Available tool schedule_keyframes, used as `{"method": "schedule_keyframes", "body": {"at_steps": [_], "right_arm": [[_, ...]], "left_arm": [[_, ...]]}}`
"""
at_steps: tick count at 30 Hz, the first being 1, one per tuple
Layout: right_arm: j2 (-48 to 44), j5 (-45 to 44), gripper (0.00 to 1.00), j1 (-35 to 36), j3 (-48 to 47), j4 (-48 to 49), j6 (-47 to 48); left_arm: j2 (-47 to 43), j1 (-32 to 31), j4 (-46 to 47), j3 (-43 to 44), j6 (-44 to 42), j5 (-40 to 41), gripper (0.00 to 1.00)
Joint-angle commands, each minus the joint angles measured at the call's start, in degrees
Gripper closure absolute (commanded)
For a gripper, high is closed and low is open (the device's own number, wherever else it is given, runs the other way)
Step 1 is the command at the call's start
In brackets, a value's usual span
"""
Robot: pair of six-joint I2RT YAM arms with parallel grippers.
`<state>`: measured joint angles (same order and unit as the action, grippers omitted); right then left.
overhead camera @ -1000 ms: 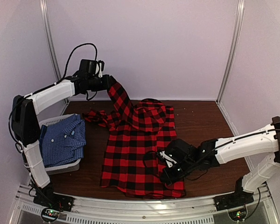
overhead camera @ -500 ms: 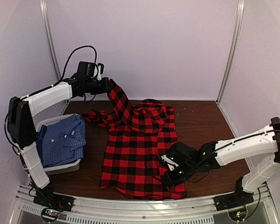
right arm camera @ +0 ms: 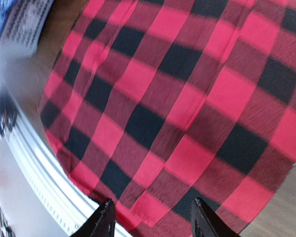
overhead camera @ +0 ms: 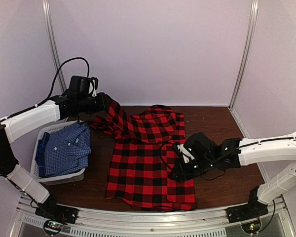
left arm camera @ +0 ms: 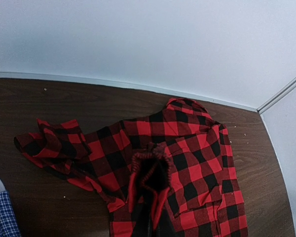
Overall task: Fold and stack the long sleeve shirts
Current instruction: Fold the flattened shirt at the center of the board, then place the sleeve of the 1/3-folded shirt.
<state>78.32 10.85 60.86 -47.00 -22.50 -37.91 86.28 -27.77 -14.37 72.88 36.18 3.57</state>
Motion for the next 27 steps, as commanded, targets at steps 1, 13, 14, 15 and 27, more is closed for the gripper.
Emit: {"method": "schedule_keyframes", "body": {"at_steps": [1, 13, 14, 15, 27], "right_arm": [[-3.3, -6.89, 0.46, -9.91, -3.61, 3.66, 1.68], [9.28, 3.22, 0.51, -31.13, -13.16, 17.07, 4.16], [10.43, 4.08, 0.52, -31.45, -13.72, 17.73, 4.09], [11.42, 4.65, 0.53, -31.68, -14.21, 18.47, 3.87], [18.7, 8.51, 0.61, -32.12, -13.47, 23.83, 1.62]], "left_arm": [[-2.16, -0.54, 1.68, -4.41, 3.74, 1.97, 1.0], [-6.47, -3.66, 0.51, -7.88, 4.46, 3.52, 1.0], [-6.8, -4.14, 0.56, -7.99, 4.23, 3.7, 1.0], [-6.89, -4.66, 0.56, -8.02, 3.87, 3.72, 1.0], [0.85, -8.92, 5.92, -0.65, -6.65, -7.76, 1.0]]}}
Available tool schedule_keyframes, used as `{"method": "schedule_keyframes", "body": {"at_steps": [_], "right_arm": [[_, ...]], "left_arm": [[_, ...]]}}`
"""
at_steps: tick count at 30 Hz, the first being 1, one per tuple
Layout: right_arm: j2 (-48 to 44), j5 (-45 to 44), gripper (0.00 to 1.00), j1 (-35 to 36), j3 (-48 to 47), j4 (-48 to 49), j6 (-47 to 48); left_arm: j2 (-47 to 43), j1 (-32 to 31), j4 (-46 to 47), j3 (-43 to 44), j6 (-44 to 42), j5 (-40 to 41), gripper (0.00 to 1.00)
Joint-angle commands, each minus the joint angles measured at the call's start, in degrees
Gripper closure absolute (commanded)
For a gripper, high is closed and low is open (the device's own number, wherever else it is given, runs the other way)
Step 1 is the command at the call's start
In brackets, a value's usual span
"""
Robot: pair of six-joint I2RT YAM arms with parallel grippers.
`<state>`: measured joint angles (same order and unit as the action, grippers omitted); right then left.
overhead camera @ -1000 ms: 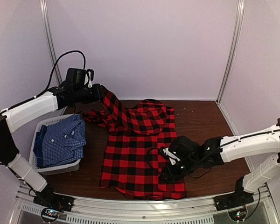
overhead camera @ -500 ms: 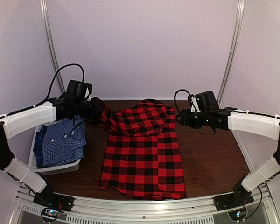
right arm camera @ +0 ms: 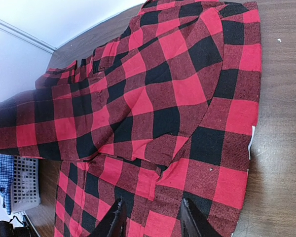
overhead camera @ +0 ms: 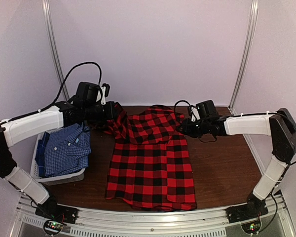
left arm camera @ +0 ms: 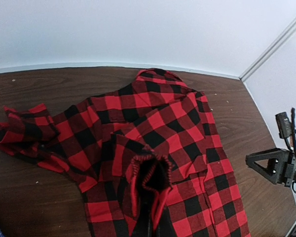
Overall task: Fold and stack the long sleeve shirts
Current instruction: Place the sleeve of the 1/3-folded shirt.
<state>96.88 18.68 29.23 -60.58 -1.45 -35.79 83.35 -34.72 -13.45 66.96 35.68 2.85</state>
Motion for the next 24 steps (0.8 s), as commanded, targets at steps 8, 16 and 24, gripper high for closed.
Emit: {"method": "schedule_keyframes", "body": {"at_steps": [8, 16, 24], "right_arm": [[-6.07, -3.99, 0.62, -4.69, 5.26, 2.97, -1.27], [-12.84, -5.47, 0.61, -6.91, 11.02, 2.97, -1.56], [-16.24, -6.34, 0.61, -6.91, 14.26, 1.88, -0.84]], "left_arm": [[14.99, -9.2, 5.9, 13.02, -11.8, -15.64, 1.0], [24.39, -15.42, 7.66, 17.47, -14.36, -21.14, 1.0], [32.94, -19.98, 3.8, 21.76, -17.24, -25.33, 1.0]]}}
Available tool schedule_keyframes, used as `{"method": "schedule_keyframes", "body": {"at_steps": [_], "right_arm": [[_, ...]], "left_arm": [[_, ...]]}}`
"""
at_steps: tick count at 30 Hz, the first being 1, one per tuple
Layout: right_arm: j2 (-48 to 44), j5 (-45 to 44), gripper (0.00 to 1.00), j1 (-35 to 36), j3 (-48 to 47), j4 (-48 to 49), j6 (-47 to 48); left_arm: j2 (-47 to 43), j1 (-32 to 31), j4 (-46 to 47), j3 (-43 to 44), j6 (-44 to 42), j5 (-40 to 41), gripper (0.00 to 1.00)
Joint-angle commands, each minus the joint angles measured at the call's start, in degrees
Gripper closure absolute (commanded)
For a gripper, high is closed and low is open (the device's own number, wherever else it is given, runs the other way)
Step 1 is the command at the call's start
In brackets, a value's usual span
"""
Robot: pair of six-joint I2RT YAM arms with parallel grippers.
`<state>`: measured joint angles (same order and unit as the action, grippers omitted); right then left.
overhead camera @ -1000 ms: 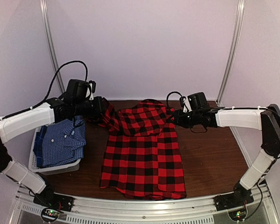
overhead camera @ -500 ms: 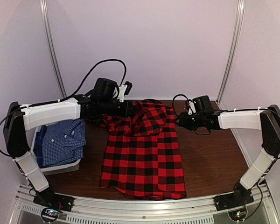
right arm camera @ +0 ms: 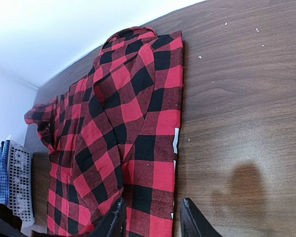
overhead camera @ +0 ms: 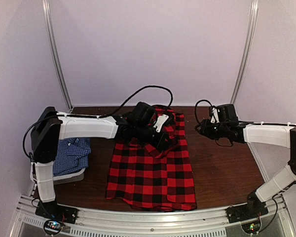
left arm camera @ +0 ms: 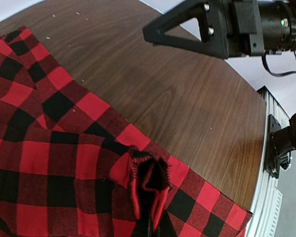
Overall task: Fold and stack the long sleeve shirts
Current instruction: Place the sleeve of the 1/3-folded shirt.
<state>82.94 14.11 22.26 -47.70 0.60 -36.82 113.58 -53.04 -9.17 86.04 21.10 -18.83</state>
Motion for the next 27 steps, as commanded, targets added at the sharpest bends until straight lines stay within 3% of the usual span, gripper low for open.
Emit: {"method": "schedule_keyframes", "body": {"at_steps": [1, 27], "right_arm": [[-2.52, -1.8, 0.61, 0.06, 1.6, -0.21, 0.38], [-6.13, -2.79, 0.61, 0.06, 2.26, -4.6, 1.4]], "left_arm": [[3.36, -2.07, -0.76, 2.84, -2.77, -3.96, 1.0], [10.91, -9.8, -6.13, 8.98, -3.94, -7.16, 1.0]]}}
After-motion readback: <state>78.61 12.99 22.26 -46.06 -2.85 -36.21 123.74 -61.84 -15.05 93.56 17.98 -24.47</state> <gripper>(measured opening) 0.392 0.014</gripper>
